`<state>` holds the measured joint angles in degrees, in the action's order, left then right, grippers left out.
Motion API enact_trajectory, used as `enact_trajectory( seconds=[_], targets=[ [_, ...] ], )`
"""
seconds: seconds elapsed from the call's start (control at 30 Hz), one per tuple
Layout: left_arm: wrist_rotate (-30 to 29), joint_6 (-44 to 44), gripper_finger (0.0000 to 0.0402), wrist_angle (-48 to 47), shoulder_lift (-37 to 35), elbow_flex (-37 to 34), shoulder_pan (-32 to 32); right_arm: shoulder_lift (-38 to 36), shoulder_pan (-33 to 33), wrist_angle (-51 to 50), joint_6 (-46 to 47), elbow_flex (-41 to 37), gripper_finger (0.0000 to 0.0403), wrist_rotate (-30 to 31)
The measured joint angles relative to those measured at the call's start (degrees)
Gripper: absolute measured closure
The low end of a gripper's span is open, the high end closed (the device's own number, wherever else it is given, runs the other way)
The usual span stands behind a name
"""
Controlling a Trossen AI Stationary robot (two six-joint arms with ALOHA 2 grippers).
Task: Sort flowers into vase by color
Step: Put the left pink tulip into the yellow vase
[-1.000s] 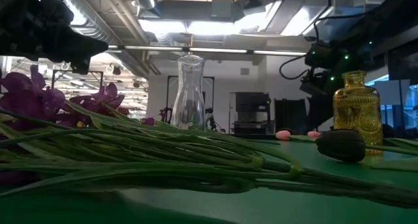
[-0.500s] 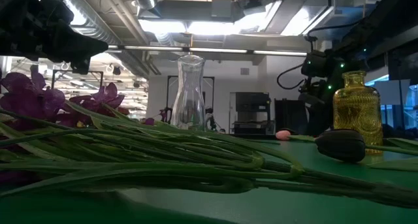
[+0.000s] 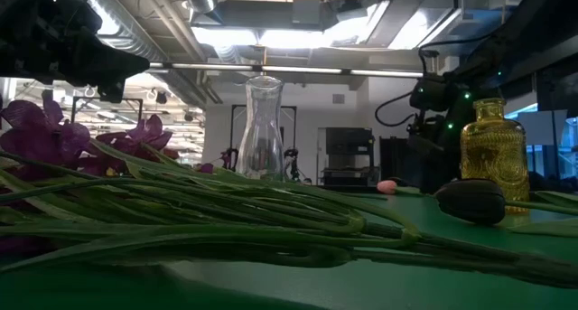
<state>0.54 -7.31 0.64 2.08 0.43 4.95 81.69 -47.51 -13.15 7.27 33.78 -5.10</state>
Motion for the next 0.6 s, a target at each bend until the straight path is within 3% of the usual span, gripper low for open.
enact_trajectory(
  seconds=[0.13,0.37,0.6],
  targets=[
    [-0.02,0.0,0.0401,0.0,0.0,0.0,0.02,0.0,0.0,-1.02,0.08,0.0,0.0307,0.06],
    [-0.02,-0.02,0.0401,0.0,-0.01,0.0,0.01,-0.02,0.0,-2.01,0.05,0.0,0.0395,0.11],
    [-0.01,0.0,0.0401,0.0,-0.01,0.01,0.01,-0.04,0.0,-1.99,0.14,0.0,0.0395,0.13]
  ],
)
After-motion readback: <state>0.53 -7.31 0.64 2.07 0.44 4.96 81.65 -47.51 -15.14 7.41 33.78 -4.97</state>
